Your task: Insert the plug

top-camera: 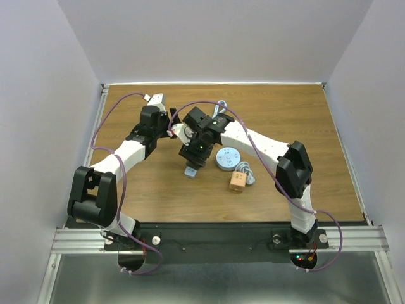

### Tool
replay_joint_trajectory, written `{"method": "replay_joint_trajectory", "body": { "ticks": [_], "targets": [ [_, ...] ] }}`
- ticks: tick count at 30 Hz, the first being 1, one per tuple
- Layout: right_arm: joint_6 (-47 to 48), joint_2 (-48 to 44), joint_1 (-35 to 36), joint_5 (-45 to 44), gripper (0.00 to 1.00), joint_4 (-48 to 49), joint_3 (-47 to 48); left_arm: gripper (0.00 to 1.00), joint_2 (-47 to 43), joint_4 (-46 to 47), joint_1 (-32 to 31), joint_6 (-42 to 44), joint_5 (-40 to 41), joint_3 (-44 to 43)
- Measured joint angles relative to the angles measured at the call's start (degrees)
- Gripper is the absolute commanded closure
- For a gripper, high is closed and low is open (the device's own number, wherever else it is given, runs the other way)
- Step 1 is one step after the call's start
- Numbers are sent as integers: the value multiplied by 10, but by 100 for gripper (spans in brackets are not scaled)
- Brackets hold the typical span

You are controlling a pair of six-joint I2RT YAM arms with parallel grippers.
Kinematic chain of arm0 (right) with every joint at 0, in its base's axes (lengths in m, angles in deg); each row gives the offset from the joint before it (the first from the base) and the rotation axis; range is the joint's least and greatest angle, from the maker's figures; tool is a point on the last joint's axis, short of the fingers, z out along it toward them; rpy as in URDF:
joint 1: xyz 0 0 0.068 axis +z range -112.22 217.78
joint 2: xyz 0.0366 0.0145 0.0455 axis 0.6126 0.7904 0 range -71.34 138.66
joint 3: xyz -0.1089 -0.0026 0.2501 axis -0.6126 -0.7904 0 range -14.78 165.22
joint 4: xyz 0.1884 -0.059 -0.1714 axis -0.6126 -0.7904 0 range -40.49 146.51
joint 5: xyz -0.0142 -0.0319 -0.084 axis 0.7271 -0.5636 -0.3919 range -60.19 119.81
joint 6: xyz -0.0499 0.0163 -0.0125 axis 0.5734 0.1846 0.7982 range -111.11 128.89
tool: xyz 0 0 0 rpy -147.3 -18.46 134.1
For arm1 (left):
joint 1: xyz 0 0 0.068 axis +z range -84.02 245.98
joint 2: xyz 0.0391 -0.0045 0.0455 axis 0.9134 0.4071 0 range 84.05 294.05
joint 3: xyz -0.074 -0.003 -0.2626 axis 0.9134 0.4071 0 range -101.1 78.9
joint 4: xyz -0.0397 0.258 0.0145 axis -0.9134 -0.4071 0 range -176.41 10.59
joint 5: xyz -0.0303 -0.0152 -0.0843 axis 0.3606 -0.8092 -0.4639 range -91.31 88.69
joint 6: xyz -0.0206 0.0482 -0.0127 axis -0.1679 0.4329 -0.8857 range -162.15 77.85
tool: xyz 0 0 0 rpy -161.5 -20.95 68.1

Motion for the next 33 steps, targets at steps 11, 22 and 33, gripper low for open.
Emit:
{"method": "replay_joint_trajectory", "body": {
  "ticks": [11, 22, 33],
  "targets": [
    [-14, 30, 16, -11, 100, -25, 12, 15, 2, -2, 1, 1, -3, 0],
    [-14, 43, 19, -32, 100, -40, 34, 15, 4, -2, 4, 1, 3, 0],
    [-19, 48, 24, -40, 99, -40, 36, 15, 4, -8, 6, 4, 5, 0]
  ]
}}
